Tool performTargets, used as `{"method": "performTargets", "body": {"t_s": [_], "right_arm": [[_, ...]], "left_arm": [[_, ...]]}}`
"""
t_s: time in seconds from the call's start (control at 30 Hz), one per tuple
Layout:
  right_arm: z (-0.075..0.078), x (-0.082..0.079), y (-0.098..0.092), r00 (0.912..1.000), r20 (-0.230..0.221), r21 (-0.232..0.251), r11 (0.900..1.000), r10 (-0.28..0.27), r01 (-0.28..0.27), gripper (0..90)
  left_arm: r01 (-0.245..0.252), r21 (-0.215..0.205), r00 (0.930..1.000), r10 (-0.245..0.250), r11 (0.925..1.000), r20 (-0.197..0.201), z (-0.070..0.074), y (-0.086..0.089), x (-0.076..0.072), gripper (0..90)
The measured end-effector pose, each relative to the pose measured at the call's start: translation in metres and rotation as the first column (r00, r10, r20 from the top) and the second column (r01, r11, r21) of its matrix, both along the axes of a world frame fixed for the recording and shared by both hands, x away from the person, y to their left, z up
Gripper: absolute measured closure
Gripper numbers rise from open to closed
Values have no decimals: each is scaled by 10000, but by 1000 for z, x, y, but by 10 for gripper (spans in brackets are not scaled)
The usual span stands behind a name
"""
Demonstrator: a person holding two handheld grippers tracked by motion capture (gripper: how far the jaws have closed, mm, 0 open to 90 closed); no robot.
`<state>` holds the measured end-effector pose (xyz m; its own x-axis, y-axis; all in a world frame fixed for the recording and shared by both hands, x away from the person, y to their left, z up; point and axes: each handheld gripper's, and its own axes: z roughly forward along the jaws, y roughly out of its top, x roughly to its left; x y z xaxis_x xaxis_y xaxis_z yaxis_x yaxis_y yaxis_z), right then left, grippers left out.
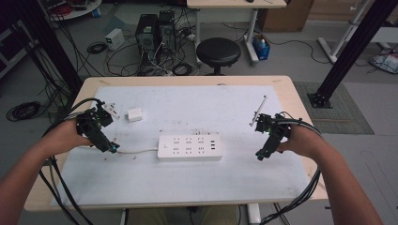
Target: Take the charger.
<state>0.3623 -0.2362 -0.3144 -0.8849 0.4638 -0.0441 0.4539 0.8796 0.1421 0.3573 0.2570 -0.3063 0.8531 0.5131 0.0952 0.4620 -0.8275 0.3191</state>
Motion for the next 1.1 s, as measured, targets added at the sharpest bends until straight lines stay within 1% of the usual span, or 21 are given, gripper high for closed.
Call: {"method": "performTargets", "body": {"t_s": [0.07,0.1,0.13,0.17,0.2,0.23,0.27,0.37,0.4,0.43,0.53,0.57,0.63,0.67,0.73,0.77,0.9,0.93,1.0,1.03,1.1], "right_arm": [[1,-2,0,9999,101,110,9999,-55,54,10],[2,-2,-1,9999,126,186,9998,22,-24,10],[2,-2,-2,9997,229,296,9995,-74,67,10],[2,-2,-3,9996,290,323,9995,40,-50,10],[2,-2,-4,9993,363,343,9994,-40,27,10],[2,-2,-5,9995,314,354,9993,-100,88,10],[2,-2,-5,9995,280,366,9993,-111,100,10],[1,-2,-6,9995,264,361,9993,-143,133,10],[1,-2,-6,9995,264,361,9993,-143,133,10],[2,-1,-5,9994,253,395,9990,-235,225,10],[2,0,-3,9996,245,451,9989,-139,127,10],[2,-1,-3,9996,194,424,9989,-183,175,10],[1,0,-2,9998,175,392,9992,-113,106,10],[1,0,-2,9997,110,374,9991,-208,204,10],[1,0,-2,9997,93,390,9990,-230,227,10],[1,1,-2,9997,133,416,9989,-211,205,10],[2,0,-1,9993,121,437,9985,-344,338,10],[2,1,-2,9994,121,422,9986,-336,331,10],[2,1,-2,9990,113,464,9981,-423,417,10],[2,1,-1,9990,95,456,9980,-440,435,10],[2,2,-1,9991,62,428,9982,-424,421,10]], "left_arm": [[206,-18,9995,-206,9998,232,1,0,0,57],[212,-140,9987,-205,9997,468,1,-1,-1,57],[210,-335,9955,-178,9992,935,1,-1,0,57],[426,-168,9948,-409,9990,935,4,-1,2,57],[470,-172,9938,-450,9987,1018,4,-1,3,57],[470,-172,9938,-450,9987,1018,4,-1,3,57],[549,-67,9930,-539,9985,1054,6,-1,6,57],[640,-69,9928,-630,9979,1019,7,-1,10,57],[828,-63,9914,-817,9965,1021,7,-1,12,57],[1382,-163,9824,-1350,9903,1287,6,0,15,57],[1407,-301,9811,-1353,9896,1384,6,1,20,57],[1321,-426,9831,-1254,9903,1336,5,1,23,57],[1101,-385,9873,-1048,9932,1196,3,1,32,57],[984,-389,9889,-933,9944,1154,0,1,40,57],[984,-389,9889,-933,9944,1154,0,1,40,57],[912,-559,9903,-846,9943,1103,-6,0,54,57],[744,-655,9940,-687,9951,854,-16,-1,70,57],[826,-651,9942,-777,9945,739,-18,0,74,57],[833,-530,9943,-795,9951,710,-24,-1,81,57],[741,-526,9953,-705,9959,665,-28,-1,84,57],[794,-342,9954,-774,9963,565,-34,0,93,57]]}}
